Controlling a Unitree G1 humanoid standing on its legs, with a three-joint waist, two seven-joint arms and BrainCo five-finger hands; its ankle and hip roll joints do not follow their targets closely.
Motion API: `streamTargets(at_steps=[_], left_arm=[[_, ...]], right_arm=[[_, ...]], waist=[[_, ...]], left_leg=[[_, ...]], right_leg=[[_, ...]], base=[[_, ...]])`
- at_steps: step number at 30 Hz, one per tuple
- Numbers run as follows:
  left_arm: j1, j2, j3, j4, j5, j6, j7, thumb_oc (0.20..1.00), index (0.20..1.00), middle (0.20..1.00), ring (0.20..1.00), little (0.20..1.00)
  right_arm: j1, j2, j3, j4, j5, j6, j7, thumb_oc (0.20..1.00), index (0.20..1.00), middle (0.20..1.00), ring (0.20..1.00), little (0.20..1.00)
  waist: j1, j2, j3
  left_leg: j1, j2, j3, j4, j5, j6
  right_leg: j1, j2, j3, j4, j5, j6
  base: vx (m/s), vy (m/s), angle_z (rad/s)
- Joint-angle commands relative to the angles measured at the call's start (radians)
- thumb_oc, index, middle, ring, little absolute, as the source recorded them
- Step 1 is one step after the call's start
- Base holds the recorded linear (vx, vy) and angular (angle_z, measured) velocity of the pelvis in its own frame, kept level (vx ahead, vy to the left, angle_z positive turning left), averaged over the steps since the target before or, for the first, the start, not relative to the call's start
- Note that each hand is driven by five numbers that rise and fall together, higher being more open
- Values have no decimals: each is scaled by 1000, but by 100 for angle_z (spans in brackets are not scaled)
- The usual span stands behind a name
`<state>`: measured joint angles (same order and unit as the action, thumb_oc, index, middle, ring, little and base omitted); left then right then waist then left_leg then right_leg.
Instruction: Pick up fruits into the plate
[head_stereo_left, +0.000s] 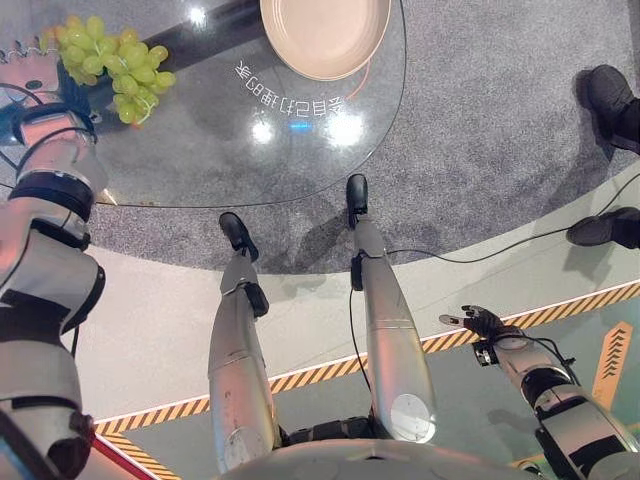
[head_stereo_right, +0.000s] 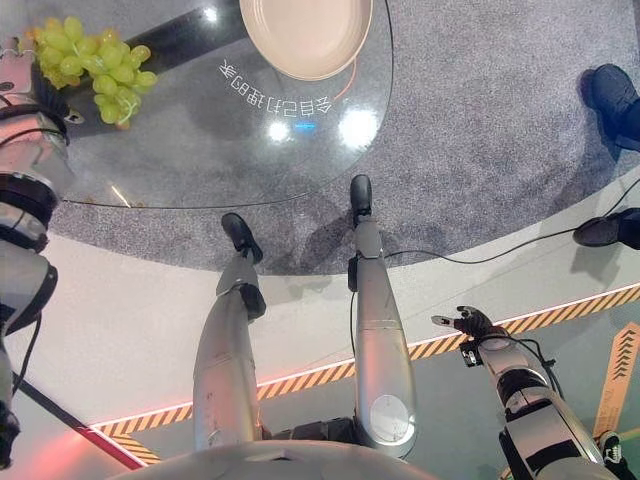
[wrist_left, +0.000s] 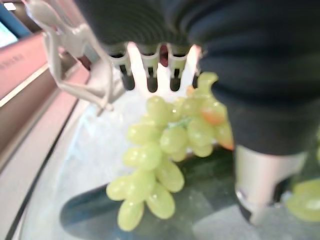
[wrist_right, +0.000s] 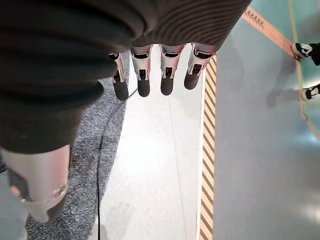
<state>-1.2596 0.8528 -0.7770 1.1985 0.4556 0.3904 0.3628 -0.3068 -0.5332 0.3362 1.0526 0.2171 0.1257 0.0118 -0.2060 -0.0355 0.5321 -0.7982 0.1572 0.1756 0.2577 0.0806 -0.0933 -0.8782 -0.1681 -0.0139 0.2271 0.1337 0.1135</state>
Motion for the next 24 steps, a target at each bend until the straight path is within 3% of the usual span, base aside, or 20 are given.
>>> streamTargets(at_steps=[1, 5, 7, 10, 18, 24], left_arm=[[8, 62, 87, 105, 33, 65, 143, 1000, 1000, 1000, 1000, 1000], [-13, 57, 128, 113, -35, 40, 288, 1000, 1000, 1000, 1000, 1000], [-29, 58, 152, 92, -146, 14, 358, 1000, 1000, 1000, 1000, 1000], [-46, 47, 219, 57, -294, -74, 463, 1000, 1000, 1000, 1000, 1000], [-40, 39, 238, 40, -243, -140, 501, 1000, 1000, 1000, 1000, 1000], [-62, 40, 193, 42, -145, -194, 412, 1000, 1000, 1000, 1000, 1000]], right_arm=[[117, -42, 26, -9, 30, -6, 10, 1000, 1000, 1000, 1000, 1000], [114, -30, 38, 7, 30, -22, 15, 1000, 1000, 1000, 1000, 1000], [116, -25, 47, 11, 40, -33, 17, 1000, 1000, 1000, 1000, 1000], [114, -6, 53, 6, 44, -39, 18, 1000, 1000, 1000, 1000, 1000], [107, 4, 67, -19, 60, -17, 14, 1000, 1000, 1000, 1000, 1000], [105, -2, 62, 9, 47, -32, 21, 1000, 1000, 1000, 1000, 1000]], waist=[[-18, -28, -12], [-16, -41, -12], [-11, -47, -12], [-6, -61, -12], [-1, -68, -12], [-8, -64, -12]], left_leg=[[-39, -97, -13, 93, -142, 29], [-43, -96, -25, 90, -143, 30], [-44, -97, -32, 89, -144, 29], [-65, -103, -38, 87, -115, 35], [-49, -104, -41, 80, -114, 31], [-53, -103, -33, 83, -117, 35]], right_leg=[[13, 100, -7, 40, -98, -25], [12, 106, -7, 40, -99, -27], [14, 108, -7, 39, -101, -28], [-4, 106, -13, 39, -78, -34], [15, 106, -21, 30, -78, -36], [7, 106, -16, 36, -78, -36]], base=[[0, 0, 0], [-14, -35, 3], [-15, -50, 8], [-76, -97, 5], [-2, -14, -1], [0, 6, 0]])
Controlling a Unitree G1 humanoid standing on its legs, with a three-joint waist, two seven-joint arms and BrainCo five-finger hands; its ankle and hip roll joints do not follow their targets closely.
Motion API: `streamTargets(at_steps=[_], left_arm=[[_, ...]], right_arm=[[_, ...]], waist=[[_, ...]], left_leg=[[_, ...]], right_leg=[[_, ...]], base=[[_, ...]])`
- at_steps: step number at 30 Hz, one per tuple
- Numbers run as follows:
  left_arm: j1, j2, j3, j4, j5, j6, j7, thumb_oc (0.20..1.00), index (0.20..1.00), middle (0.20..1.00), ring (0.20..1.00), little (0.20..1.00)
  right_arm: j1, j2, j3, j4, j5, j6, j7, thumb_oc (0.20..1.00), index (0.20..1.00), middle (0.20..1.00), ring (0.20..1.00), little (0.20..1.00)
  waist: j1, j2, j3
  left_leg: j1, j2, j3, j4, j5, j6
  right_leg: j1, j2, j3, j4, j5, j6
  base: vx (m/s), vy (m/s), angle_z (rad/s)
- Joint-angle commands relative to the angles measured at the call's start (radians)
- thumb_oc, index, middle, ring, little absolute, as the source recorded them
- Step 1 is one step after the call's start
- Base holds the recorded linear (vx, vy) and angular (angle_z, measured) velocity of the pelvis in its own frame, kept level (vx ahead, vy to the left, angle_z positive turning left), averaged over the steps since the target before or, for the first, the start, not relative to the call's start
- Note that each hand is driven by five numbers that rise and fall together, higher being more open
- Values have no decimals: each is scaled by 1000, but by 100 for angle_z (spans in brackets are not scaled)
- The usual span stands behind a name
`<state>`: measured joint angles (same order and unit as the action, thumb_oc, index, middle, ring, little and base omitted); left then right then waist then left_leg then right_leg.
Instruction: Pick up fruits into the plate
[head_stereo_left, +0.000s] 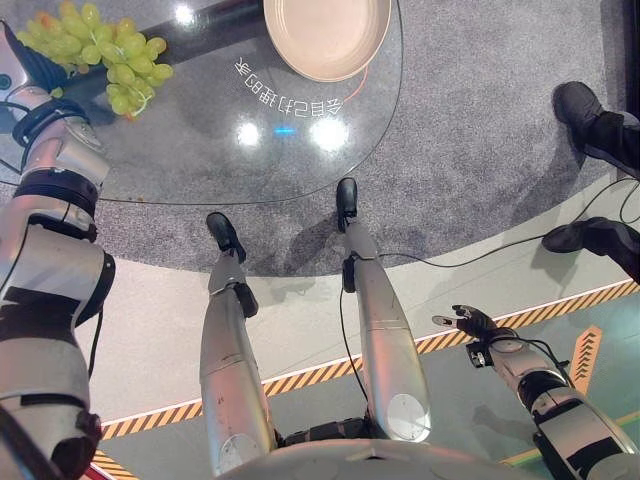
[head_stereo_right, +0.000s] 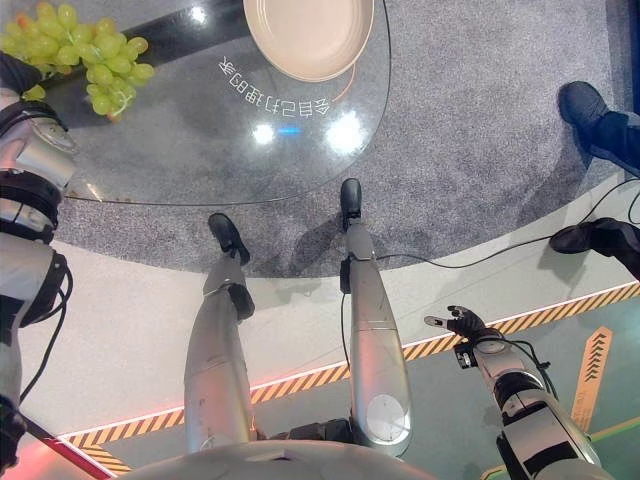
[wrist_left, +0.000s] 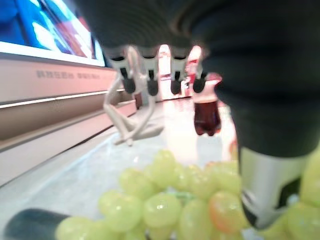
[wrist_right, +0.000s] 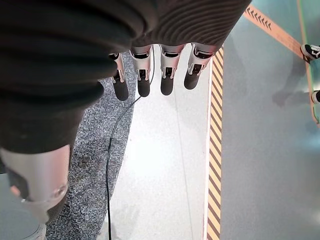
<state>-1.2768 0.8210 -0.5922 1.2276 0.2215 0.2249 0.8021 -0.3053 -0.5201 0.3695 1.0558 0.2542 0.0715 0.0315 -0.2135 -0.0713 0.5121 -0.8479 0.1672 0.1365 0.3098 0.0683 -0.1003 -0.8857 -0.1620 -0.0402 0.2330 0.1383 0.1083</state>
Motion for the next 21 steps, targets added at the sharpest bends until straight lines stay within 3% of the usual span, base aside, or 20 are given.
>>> streamTargets(at_steps=[1, 2, 3, 4, 7, 8, 11, 18, 21], left_arm=[[-50, 71, -9, 11, 138, -28, -57, 1000, 1000, 1000, 1000, 1000], [-52, 69, -26, 12, 163, -23, -67, 1000, 1000, 1000, 1000, 1000], [-46, 67, -36, 11, 171, -19, -71, 1000, 1000, 1000, 1000, 1000], [-59, 68, -51, 6, 210, 6, -82, 1000, 1000, 1000, 1000, 1000], [-66, 68, -85, 19, 318, 42, -97, 1000, 1000, 1000, 1000, 1000], [-61, 65, -106, 23, 367, 64, -120, 1000, 1000, 1000, 1000, 1000], [-70, 60, -144, 36, 457, 70, -167, 1000, 1000, 1000, 1000, 1000], [-59, 42, -203, 60, 464, 95, -339, 1000, 1000, 1000, 1000, 1000], [-49, 38, -216, 83, 469, 99, -420, 555, 555, 555, 555, 555]], right_arm=[[107, -19, 24, 11, 6, 13, 5, 1000, 1000, 1000, 1000, 1000], [108, -19, 22, 10, 6, 9, 5, 1000, 1000, 1000, 1000, 1000], [115, -19, 25, 10, 5, 10, 5, 1000, 1000, 1000, 1000, 1000], [109, -21, 20, 2, 2, 13, 2, 1000, 1000, 1000, 1000, 1000], [105, -23, 16, 5, 0, 9, 1, 1000, 1000, 1000, 1000, 1000], [112, -24, 20, 6, 1, 10, 1, 1000, 1000, 1000, 1000, 1000], [107, -26, 19, 12, 1, 9, 4, 1000, 1000, 1000, 1000, 1000], [96, -35, 10, 14, -4, 14, 14, 1000, 1000, 1000, 1000, 1000], [95, -39, 8, 14, -3, 13, 13, 1000, 1000, 1000, 1000, 1000]], waist=[[-3, -26, 8], [-5, -24, 8], [-1, -20, 8], [-6, -22, 8], [-10, -20, 8], [-8, -17, 8], [-11, -18, 8], [-20, -11, 8], [-23, -12, 8]], left_leg=[[-4, -115, 7, 32, -105, 43], [-5, -116, 8, 32, -105, 44], [19, -114, -3, 40, -142, 39], [-1, -119, 10, 31, -106, 45], [-2, -121, 13, 31, -106, 47], [22, -118, 3, 42, -146, 42], [19, -119, 5, 49, -152, 44], [12, -123, 9, 62, -159, 48], [10, -123, 8, 63, -158, 47]], right_leg=[[13, 101, 13, 30, -81, -31], [11, 101, 16, 29, -80, -30], [35, 106, 18, 38, -112, -24], [13, 101, 19, 27, -79, -29], [12, 99, 23, 20, -73, -27], [37, 102, 22, 26, -103, -20], [34, 100, 23, 23, -97, -17], [23, 99, 31, 26, -92, -14], [21, 99, 33, 22, -87, -13]], base=[[2, 44, 0], [73, 58, 0], [5, 43, -1], [6, 42, -1], [2, 33, -3], [71, 33, -3], [24, 10, -1], [0, 0, 0], [0, 0, 0]])
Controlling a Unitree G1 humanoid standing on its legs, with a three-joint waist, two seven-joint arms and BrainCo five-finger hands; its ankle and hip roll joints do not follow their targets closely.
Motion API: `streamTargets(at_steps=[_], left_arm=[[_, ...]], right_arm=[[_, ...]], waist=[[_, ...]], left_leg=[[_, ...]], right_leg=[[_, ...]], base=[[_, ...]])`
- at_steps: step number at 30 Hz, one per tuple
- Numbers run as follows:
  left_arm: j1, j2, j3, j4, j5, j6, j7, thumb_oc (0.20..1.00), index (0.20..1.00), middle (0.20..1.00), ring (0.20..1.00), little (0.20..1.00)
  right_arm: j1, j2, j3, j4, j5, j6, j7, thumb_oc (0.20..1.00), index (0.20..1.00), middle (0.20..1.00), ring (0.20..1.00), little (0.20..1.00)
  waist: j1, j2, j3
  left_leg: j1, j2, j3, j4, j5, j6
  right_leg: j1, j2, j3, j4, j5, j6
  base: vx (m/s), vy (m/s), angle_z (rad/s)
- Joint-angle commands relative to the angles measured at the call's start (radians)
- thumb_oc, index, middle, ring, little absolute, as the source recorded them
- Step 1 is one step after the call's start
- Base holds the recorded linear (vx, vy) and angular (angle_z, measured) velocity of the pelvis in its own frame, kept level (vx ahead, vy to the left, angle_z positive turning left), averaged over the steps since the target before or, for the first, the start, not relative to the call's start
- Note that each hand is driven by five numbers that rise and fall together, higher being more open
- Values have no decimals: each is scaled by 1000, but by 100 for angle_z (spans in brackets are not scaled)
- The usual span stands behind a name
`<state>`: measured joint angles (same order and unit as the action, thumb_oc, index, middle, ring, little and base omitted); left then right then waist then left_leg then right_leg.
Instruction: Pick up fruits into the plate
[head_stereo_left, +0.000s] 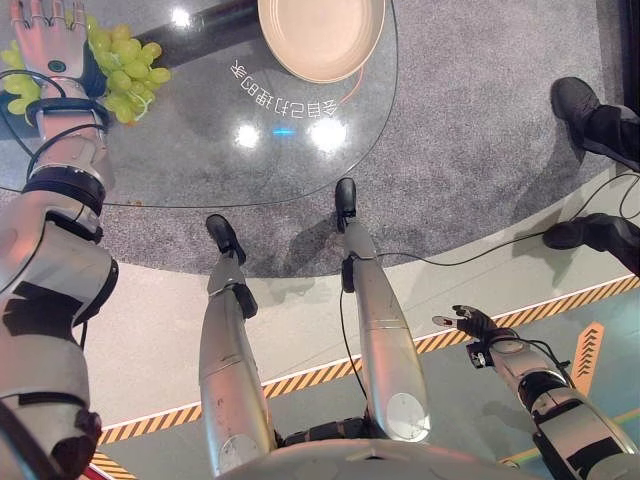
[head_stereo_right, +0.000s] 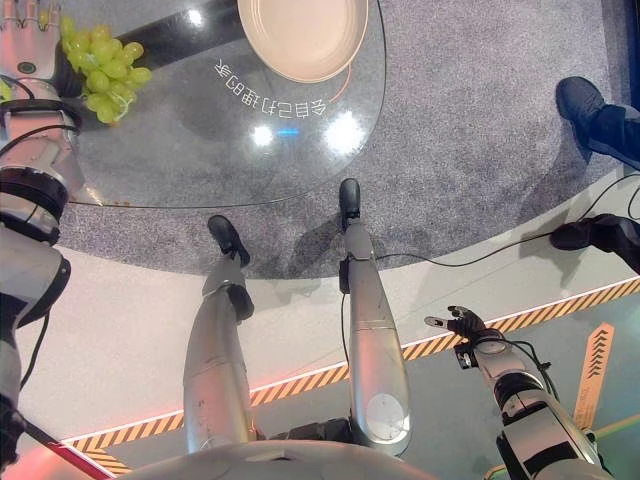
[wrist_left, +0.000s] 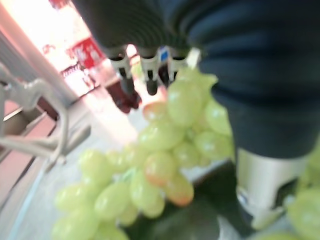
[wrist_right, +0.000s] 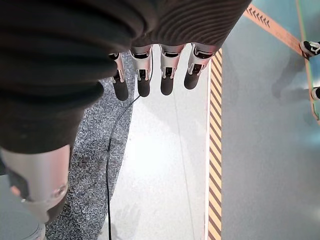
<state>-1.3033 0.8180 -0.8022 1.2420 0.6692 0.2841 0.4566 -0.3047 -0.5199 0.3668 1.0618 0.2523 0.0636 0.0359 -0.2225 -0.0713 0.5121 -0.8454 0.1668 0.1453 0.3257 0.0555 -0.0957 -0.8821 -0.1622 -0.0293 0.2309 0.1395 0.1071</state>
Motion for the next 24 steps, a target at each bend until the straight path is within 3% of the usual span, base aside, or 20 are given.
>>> streamTargets(at_steps=[1, 2, 3, 4, 8, 15, 20, 24], left_arm=[[-18, 40, -18, 77, 34, 34, -129, 460, 460, 460, 460, 460], [-9, 36, -31, 87, 50, 36, -215, 382, 382, 382, 382, 382], [3, 37, -42, 92, 45, 10, -261, 250, 250, 250, 250, 250], [12, 39, -49, 94, 38, 0, -295, 200, 200, 200, 200, 200], [44, 41, -77, 76, 36, -15, -417, 200, 200, 200, 200, 200], [103, 59, -108, 30, 1, -45, -527, 200, 200, 200, 200, 200], [152, 61, -70, -4, -101, -24, -482, 200, 200, 200, 200, 200], [220, 53, 35, -45, -376, -27, -377, 200, 200, 200, 200, 200]], right_arm=[[92, -41, 9, 5, 0, 23, 7, 1000, 1000, 1000, 1000, 1000], [90, -46, 6, 0, 2, 25, 4, 1000, 1000, 1000, 1000, 1000], [90, -51, 6, -4, 5, 25, 0, 1000, 1000, 1000, 1000, 1000], [91, -55, 4, -8, 7, 26, -3, 1000, 1000, 1000, 1000, 1000], [96, -70, -5, -37, 10, 40, -7, 1000, 1000, 1000, 1000, 1000], [103, -86, -20, -64, 23, 47, -5, 1000, 1000, 1000, 1000, 1000], [109, -86, -30, -76, 24, 39, -18, 1000, 1000, 1000, 1000, 1000], [121, -78, -43, -107, 28, 15, -58, 1000, 1000, 1000, 1000, 1000]], waist=[[-16, -11, 8], [-18, -11, 8], [-19, -10, 8], [-19, -8, 8], [-21, -2, 8], [-17, 8, 8], [-9, 10, 8], [5, 6, 8]], left_leg=[[10, -122, 0, 43, -144, 41], [10, -122, 2, 40, -142, 40], [11, -122, 4, 36, -140, 39], [13, -121, 6, 33, -137, 38], [15, -121, 11, 31, -136, 37], [20, -125, 11, 30, -136, 36], [32, -127, 9, 26, -135, 37], [64, -132, 6, 10, -129, 37]], right_leg=[[20, 98, 22, 17, -84, -11], [21, 98, 23, 10, -81, -9], [21, 98, 23, 6, -79, -9], [23, 98, 23, 4, -77, -9], [24, 97, 22, 3, -77, -9], [33, 96, 19, -5, -76, -9], [47, 99, 18, -6, -81, -12], [84, 101, 9, -15, -85, -13]], base=[[0, 0, 0], [0, 0, 0], [0, 0, 0], [0, 0, 0], [1, 14, -8], [-1, 2, -2], [0, 0, 0], [-43, -35, -3]])
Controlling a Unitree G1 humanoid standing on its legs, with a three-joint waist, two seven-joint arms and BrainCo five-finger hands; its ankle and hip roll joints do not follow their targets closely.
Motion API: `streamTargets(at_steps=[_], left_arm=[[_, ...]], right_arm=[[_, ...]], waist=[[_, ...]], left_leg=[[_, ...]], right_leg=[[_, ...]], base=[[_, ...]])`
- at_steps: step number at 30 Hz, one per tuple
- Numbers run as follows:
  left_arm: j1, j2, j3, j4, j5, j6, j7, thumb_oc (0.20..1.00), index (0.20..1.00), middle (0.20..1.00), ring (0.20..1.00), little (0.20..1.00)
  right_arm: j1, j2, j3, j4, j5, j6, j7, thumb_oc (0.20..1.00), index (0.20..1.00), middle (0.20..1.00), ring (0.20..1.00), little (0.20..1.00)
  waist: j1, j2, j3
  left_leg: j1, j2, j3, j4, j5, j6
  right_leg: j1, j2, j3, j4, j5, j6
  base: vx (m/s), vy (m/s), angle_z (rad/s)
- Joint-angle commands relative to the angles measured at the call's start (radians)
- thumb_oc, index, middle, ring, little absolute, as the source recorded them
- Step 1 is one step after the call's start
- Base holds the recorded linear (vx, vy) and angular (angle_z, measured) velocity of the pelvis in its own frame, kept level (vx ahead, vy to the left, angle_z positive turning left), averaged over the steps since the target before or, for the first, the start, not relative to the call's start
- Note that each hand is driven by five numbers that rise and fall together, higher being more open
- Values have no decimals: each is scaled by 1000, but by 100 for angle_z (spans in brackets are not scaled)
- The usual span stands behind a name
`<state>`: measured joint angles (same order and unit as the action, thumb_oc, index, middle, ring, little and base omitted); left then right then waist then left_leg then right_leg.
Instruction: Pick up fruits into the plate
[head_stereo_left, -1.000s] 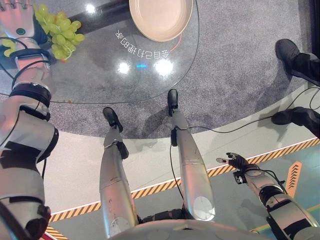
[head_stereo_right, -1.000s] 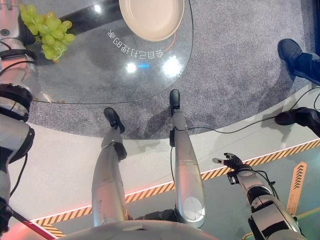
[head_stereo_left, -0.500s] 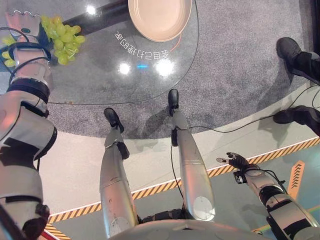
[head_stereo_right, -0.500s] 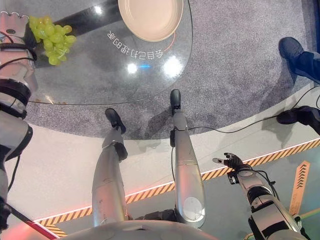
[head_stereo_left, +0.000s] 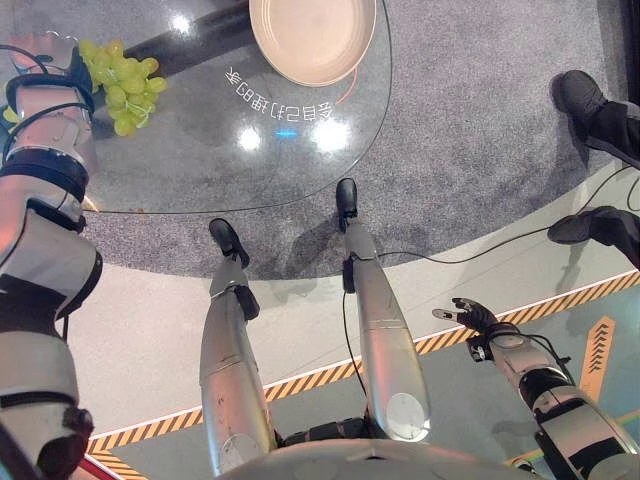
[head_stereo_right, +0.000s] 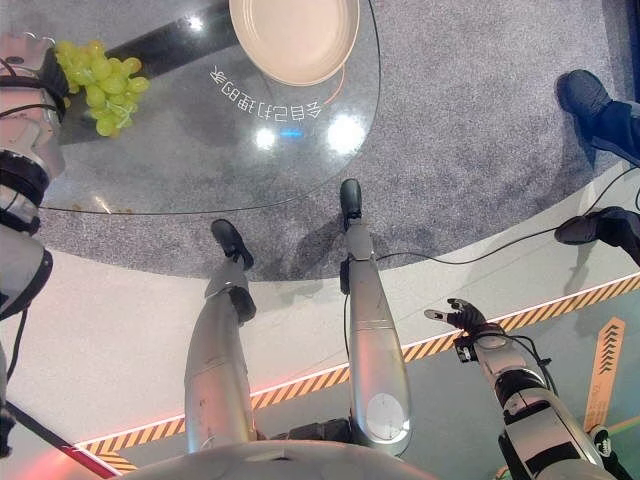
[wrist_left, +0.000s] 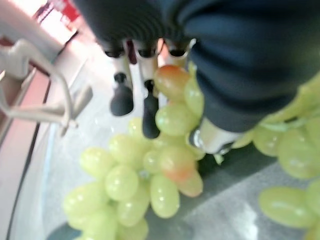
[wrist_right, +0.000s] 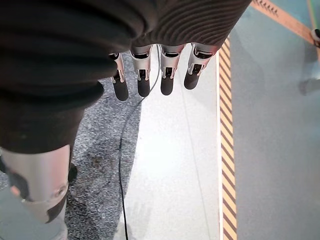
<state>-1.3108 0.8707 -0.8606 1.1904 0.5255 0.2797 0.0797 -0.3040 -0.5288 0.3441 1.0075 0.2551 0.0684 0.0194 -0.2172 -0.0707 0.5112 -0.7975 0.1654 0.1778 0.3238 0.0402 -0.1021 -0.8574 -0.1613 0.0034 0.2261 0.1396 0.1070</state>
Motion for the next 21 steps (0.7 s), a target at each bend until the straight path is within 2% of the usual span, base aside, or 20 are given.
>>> streamTargets(at_steps=[1, 2, 4, 8, 11, 16, 20, 21], left_arm=[[236, -2, 112, 6, -256, -28, 8, 200, 200, 200, 200, 200], [239, -4, 148, 4, -308, -44, 36, 200, 200, 200, 200, 200], [282, -18, 248, -3, -427, -104, 95, 200, 200, 200, 200, 200], [344, -32, 351, -52, -584, -182, 151, 200, 200, 200, 200, 200], [417, -48, 437, -110, -700, -266, 193, 200, 200, 200, 200, 200], [562, -100, 542, -214, -741, -340, 234, 200, 200, 200, 200, 200], [678, -158, 619, -301, -781, -389, 242, 200, 200, 200, 200, 200], [720, -176, 638, -325, -785, -408, 242, 200, 200, 200, 200, 200]], right_arm=[[121, -68, -20, -59, 27, 11, -47, 1000, 1000, 1000, 1000, 1000], [112, -66, -25, -71, 28, 7, -59, 1000, 1000, 1000, 1000, 1000], [118, -51, -31, -111, 14, 3, -91, 1000, 1000, 1000, 1000, 1000], [130, -36, -34, -165, 4, 16, -116, 1000, 1000, 1000, 1000, 1000], [147, -19, -44, -193, -5, 28, -121, 1000, 1000, 1000, 1000, 1000], [171, 11, -59, -207, -50, 25, -126, 1000, 1000, 1000, 1000, 1000], [189, 34, -72, -208, -89, -24, -131, 1000, 1000, 1000, 1000, 1000], [202, 40, -76, -214, -103, -31, -134, 1000, 1000, 1000, 1000, 1000]], waist=[[1, 6, 9], [-1, 0, 9], [9, -6, 9], [25, -7, 9], [42, 0, 9], [70, 13, 9], [92, 28, 9], [96, 36, -10]], left_leg=[[19, -131, -27, 11, -113, 43], [0, -136, -17, 0, -74, 49], [37, -137, -14, -14, -71, 46], [107, -136, -8, -35, -70, 41], [191, -133, -6, -51, -76, 38], [330, -129, -12, -95, -76, 33], [459, -123, -18, -150, -71, 28], [489, -121, -18, -166, -71, 26]], right_leg=[[63, 100, -25, -9, -87, -13], [43, 95, -26, -15, -58, -19], [84, 94, -39, -18, -68, -20], [155, 88, -61, -22, -80, -19], [235, 77, -82, -20, -102, -17], [369, 61, -97, -37, -125, -10], [497, 47, -108, -70, -138, -5], [528, 44, -112, -82, -142, -5]], base=[[-100, -46, -1], [-102, -52, -1], [-96, -67, 0], [-47, -56, 3], [-24, -40, 6], [13, -22, 8], [21, -7, 5], [47, 4, 13]])
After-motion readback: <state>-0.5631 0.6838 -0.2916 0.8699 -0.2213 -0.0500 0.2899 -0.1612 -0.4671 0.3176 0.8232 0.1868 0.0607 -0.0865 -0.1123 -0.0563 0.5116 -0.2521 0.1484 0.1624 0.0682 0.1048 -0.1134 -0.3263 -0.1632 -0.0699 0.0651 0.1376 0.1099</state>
